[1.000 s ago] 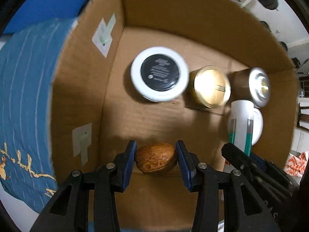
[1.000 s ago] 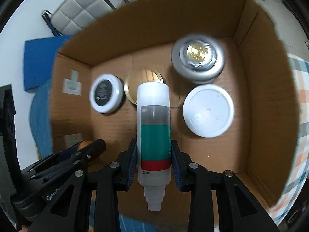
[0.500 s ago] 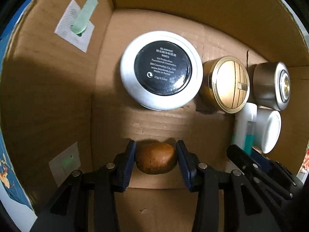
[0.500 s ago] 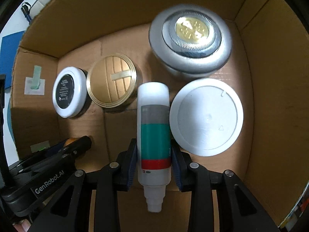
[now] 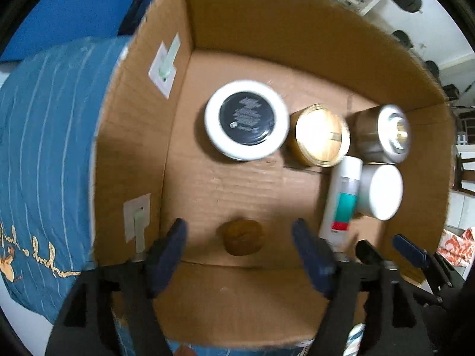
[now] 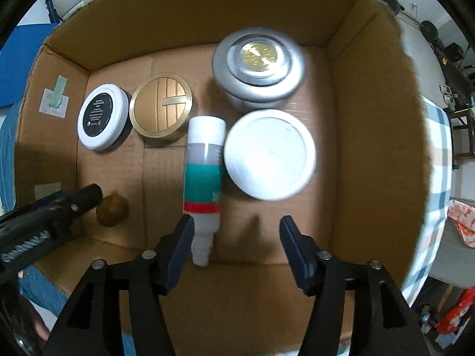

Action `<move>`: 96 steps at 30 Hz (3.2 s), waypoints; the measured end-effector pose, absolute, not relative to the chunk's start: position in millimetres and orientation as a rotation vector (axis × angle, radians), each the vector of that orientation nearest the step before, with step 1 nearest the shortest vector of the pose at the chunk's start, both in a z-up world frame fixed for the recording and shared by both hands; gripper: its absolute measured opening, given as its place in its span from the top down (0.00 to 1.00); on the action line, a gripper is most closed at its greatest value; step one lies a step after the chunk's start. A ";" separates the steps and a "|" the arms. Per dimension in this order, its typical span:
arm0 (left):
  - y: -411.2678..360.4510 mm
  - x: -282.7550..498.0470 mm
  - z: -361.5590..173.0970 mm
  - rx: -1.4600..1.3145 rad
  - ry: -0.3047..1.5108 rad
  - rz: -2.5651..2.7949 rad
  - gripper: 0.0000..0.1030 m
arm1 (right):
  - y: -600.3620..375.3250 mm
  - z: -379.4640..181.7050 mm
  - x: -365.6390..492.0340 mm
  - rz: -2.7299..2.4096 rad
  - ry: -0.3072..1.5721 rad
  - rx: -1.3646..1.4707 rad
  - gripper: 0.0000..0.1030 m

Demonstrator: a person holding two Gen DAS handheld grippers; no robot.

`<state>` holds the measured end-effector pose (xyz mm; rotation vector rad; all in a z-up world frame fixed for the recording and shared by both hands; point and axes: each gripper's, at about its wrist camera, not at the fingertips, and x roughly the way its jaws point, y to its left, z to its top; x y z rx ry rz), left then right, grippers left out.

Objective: Organize rigid objects
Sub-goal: 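Open both tools to release the items and lift out of the box, then grasp the small white cup with the left tool while the right tool grasps the white round device, then carry the white cup and white device into the box and lower them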

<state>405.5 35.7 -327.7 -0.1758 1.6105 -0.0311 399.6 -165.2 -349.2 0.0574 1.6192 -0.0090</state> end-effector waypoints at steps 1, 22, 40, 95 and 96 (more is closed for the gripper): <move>34.0 402.0 -319.6 -0.160 1.592 -0.030 0.06 | -166.7 -344.5 396.6 -0.008 1.609 0.056 0.30; 10.0 315.1 -183.6 -0.041 1.258 -0.033 0.01 | -191.6 -201.4 306.1 -0.026 1.348 0.066 0.00; 2.1 246.4 -113.2 -0.038 1.133 -0.075 0.01 | -189.9 -112.4 230.7 0.002 1.192 0.066 0.00; 0.8 209.5 -334.5 -0.049 1.483 0.014 0.72 | -222.3 -336.6 183.3 -0.069 1.626 0.141 0.53; -2.3 203.8 -324.5 -0.029 1.463 0.004 0.72 | -221.5 -329.2 179.9 -0.058 1.613 0.134 0.53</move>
